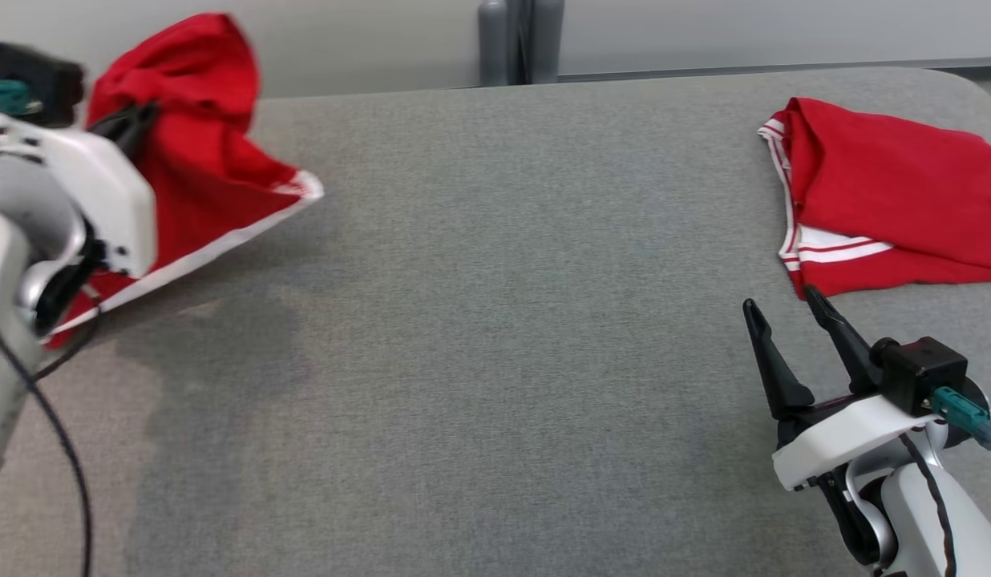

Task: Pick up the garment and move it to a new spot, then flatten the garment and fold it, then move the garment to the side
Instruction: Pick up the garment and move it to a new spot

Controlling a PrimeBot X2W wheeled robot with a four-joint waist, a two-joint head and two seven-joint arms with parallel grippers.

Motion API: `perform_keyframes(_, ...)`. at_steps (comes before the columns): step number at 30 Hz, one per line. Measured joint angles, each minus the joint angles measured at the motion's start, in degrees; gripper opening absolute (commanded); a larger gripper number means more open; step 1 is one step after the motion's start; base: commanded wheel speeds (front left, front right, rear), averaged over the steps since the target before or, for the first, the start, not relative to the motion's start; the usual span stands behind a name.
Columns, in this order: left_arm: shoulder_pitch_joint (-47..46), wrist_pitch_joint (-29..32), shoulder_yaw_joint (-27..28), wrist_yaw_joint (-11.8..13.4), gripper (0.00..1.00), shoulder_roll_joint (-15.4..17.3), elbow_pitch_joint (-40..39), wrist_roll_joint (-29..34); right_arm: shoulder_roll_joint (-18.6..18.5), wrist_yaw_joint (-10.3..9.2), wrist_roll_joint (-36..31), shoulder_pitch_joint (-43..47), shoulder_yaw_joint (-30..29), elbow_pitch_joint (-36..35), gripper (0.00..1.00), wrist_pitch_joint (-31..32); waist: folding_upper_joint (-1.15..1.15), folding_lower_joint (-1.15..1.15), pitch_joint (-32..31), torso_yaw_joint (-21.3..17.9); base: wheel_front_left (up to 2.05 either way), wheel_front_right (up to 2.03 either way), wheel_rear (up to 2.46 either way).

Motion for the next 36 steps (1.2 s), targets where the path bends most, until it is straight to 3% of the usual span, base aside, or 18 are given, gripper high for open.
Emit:
perform_keyframes(4, -0.8, 0.2, -5.2, 0.0, 0.0, -2.1, -5.7, -1.4, 0.7, 0.0, 0.2, -0.6, 0.0, 1.0, 1.0, -0.7, 0.0, 0.0, -0.2, -1.8, 0.0, 0.0, 0.0)
perform_keyframes(12, -1.1, 0.4, -11.2, 0.0, 0.0, -7.4, -9.3, -3.6, 2.3, 0.0, 0.6, -2.0, -0.1, 2.3, 1.0, -1.9, 0.0, 0.0, 0.8, -6.0, 0.0, 0.0, 0.0)
perform_keyframes(22, 1.0, -5.2, -16.6, 0.0, 0.0, -17.5, -1.0, -7.1, 3.6, -0.01, 1.3, -2.9, 0.9, 4.4, 1.0, -3.0, 0.0, 0.0, 2.3, -12.3, 0.0, 0.0, 0.0)
perform_keyframes(29, 1.6, -11.4, -21.5, 0.0, 0.0, -20.9, 7.7, -7.9, 4.0, -0.01, 1.4, -3.2, 1.2, 5.0, 1.0, -3.1, 0.0, 0.0, 3.1, -14.1, 0.0, 0.0, 0.0)
perform_keyframes(30, 1.2, -13.3, -21.7, 0.0, 0.64, -21.0, 9.0, -7.2, 4.0, -0.01, 1.5, -3.3, 1.2, 5.0, 1.0, -3.1, 0.0, 0.0, 3.1, -14.0, 0.0, 0.0, 0.0)
perform_keyframes(31, 0.7, -14.8, -21.9, 0.0, 1.0, -21.3, 10.2, -6.8, 4.0, 0.0, 1.5, -3.4, 1.1, 5.1, 1.0, -3.1, 0.0, 0.0, 3.0, -13.8, 0.0, 0.0, 0.0)
perform_keyframes(36, -0.1, -20.8, -22.3, 0.0, 1.0, -23.1, 13.5, -7.8, 3.8, 0.0, 1.5, -3.4, 0.5, 4.9, 1.0, -3.2, 0.0, 0.0, 2.2, -12.6, 0.0, 0.0, 0.0)
